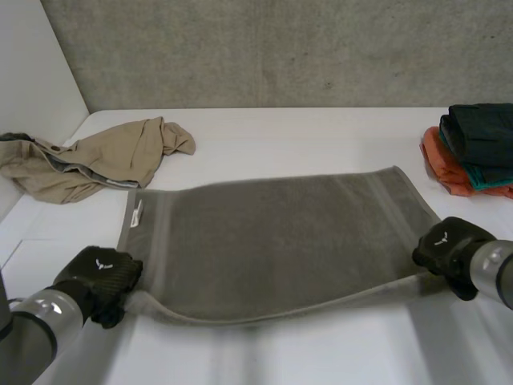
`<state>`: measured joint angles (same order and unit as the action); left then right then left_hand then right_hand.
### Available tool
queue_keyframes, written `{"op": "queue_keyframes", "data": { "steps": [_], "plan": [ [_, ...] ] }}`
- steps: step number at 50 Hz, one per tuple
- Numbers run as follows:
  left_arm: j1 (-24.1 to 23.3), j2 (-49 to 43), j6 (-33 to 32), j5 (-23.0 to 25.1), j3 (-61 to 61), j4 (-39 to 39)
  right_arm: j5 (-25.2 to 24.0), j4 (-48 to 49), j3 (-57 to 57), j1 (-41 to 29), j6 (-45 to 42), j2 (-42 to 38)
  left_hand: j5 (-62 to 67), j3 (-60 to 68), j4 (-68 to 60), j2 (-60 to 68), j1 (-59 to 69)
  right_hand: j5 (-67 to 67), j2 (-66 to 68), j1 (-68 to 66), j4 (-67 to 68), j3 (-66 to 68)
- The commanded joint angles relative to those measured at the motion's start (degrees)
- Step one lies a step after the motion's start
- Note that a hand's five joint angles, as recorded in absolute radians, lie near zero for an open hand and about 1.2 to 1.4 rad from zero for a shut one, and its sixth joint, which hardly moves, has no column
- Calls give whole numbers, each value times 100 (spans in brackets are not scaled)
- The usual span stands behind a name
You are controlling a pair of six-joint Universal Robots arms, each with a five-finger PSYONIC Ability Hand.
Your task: Fold the laundry.
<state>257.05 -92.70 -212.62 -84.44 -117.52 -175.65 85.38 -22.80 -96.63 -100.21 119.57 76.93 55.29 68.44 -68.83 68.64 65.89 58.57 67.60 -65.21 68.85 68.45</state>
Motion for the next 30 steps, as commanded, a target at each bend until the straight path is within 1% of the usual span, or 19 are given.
{"op": "queue_keyframes", "data": {
  "steps": [1, 4, 6, 9, 10, 11, 13, 14, 18, 19, 21, 22, 27, 28, 29, 30],
  "plan": [
    [73, 95, 72, 33, 229, -521, 31, 863, 188, 45, -136, -81, 1471, 1156, -1117, 1136, 1411, 1143, 1240, -1479, 1115, 1155],
    [73, -115, 107, -2, 414, -1180, 23, 1451, 582, 1, 101, -633, 1471, 1156, -1117, 1136, 1411, 1143, 1240, -1479, 1115, 1155],
    [30, -562, 116, -63, 606, -1697, 5, 1725, 785, -95, 189, -898, 1471, 1156, -1117, 1136, 1411, 1143, 1240, -1479, 1115, 1155],
    [-41, -941, 160, -142, 853, -2086, 40, 2305, 1216, -394, 242, -1452, 1471, 1156, -1117, 1136, 1411, 1143, 1240, -1479, 1115, 1155],
    [-85, -1177, 212, -221, 1002, -2288, 32, 2454, 1330, -455, 242, -1601, 1471, 1156, -1117, 1136, 1411, 1143, 1240, -1479, 1115, 1155],
    [-102, -1284, 256, -282, 1073, -2385, 5, 2734, 1540, -560, 225, -1855, 1471, 1156, -1117, 1136, 1411, 1143, 1240, -1479, 1115, 1155],
    [-120, -1513, 326, -423, 1257, -2518, 23, 2999, 1743, -623, 181, -2111, 1471, 1156, -1117, 1136, 1411, 1143, 1240, -1479, 1115, 1155],
    [-129, -1792, 396, -606, 1484, -2631, 23, 3131, 1849, -640, 172, -2216, 1471, 1156, -1117, 1136, 1411, 1143, 1240, -1479, 1115, 1155],
    [-164, -2339, 485, -1012, 2030, -2720, 14, 3886, 2420, -676, 216, -2814, 1471, 1156, -1117, 1136, 1411, 1143, 1240, -1479, 1115, 1155],
    [-173, -2409, 485, -1056, 2119, -2720, -3, 4175, 2630, -684, 190, -3050, 1471, 1156, -1117, 1136, 1411, 1143, 1240, -1479, 1115, 1155],
    [-199, -2559, 485, -1144, 2312, -2720, -39, 4449, 2815, -693, 172, -3262, 1471, 1156, -1117, 1136, 1411, 1143, 1240, -1479, 1115, 1155],
    [-217, -2768, 494, -1188, 2574, -2720, -47, 4616, 3017, -702, 163, -3464, 1471, 1156, -1117, 1136, 1411, 1143, 1240, -1479, 1115, 1155],
    [-304, -3245, 511, -1215, 3156, -2711, -109, 4793, 3703, -702, 172, -4141, 1471, 1156, -1117, 1136, 1411, 1143, 1240, -1479, 1115, 1155],
    [-340, -3323, 511, -1215, 3252, -2711, -196, 4785, 3913, -702, 250, -4334, 1471, 1156, -1117, 1136, 1411, 866, 963, -1202, 837, 878],
    [-366, -3376, 503, -1215, 3323, -2703, -249, 4793, 3967, -711, 251, -4397, 408, 92, -53, 72, 348, -1119, -1021, 783, -1147, -1107],
    [-410, -3490, 485, -1232, 3471, -2677, -302, 4802, 4011, -720, 251, -4458, -3666, -3982, 4021, -4002, -3726, -4170, -4072, 3833, -4198, -4157]
  ]
}}
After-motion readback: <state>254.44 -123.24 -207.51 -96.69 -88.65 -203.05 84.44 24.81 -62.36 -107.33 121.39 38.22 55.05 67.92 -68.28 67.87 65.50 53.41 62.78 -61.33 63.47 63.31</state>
